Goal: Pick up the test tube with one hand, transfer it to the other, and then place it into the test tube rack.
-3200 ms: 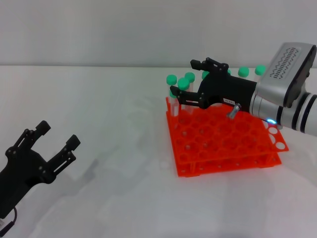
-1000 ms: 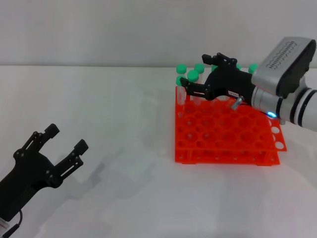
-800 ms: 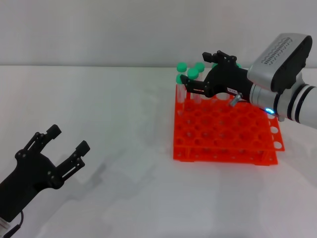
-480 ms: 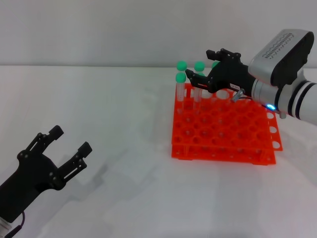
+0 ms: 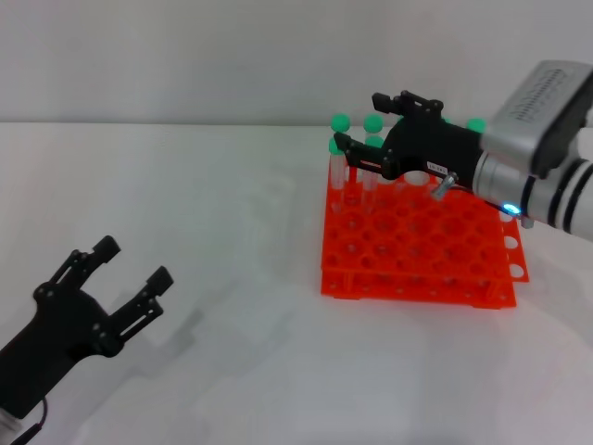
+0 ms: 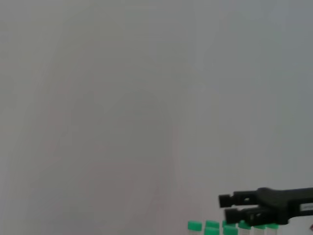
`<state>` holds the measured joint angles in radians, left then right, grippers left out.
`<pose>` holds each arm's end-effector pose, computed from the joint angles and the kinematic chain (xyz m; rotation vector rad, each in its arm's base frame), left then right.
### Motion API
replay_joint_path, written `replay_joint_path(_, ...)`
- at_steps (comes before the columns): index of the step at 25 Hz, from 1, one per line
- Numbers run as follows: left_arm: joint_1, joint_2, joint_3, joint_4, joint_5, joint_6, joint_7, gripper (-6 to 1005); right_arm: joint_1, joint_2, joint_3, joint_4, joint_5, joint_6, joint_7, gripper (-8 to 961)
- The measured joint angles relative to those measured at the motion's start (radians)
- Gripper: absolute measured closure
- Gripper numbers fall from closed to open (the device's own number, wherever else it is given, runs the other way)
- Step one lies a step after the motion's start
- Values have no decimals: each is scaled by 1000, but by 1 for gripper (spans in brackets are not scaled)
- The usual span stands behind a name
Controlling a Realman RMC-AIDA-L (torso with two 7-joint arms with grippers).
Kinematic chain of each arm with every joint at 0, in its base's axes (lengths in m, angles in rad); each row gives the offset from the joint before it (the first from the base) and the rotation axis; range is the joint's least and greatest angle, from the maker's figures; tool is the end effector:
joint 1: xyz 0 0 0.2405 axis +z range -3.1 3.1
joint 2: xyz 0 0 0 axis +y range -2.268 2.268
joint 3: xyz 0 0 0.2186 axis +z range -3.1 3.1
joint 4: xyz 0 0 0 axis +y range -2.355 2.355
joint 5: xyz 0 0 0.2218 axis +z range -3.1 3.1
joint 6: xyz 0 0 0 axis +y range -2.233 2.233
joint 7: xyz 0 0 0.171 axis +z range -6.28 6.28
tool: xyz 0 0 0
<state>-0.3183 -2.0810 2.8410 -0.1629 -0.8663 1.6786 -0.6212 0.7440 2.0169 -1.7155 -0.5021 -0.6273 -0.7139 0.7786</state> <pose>-0.3009 0.2530 -0.0026 -2.0049 -0.5295 -1.0226 0.1283 0.4393 -0.0587 -2.3292 0.1943 0.6607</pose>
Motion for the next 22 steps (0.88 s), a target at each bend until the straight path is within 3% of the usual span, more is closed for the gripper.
replay_joint_path(6, 24, 3, -10, -14, -61, 1, 14, 119, -163, -32, 29, -185, -3, -34, 4, 184)
replay_joint_path(9, 39, 3, -10, -18, -140, 1, 33, 119, -260, -42, 104, -250, -8, -45, -4, 184)
replay_joint_path(17, 62, 3, -9, -21, -308, 1, 45, 119, -465, -35, 423, -239, -78, -249, -19, 184)
replay_joint_path(22, 79, 0, -9, -20, -403, 3, 48, 119, -536, -20, 538, -155, -81, -415, -111, 184)
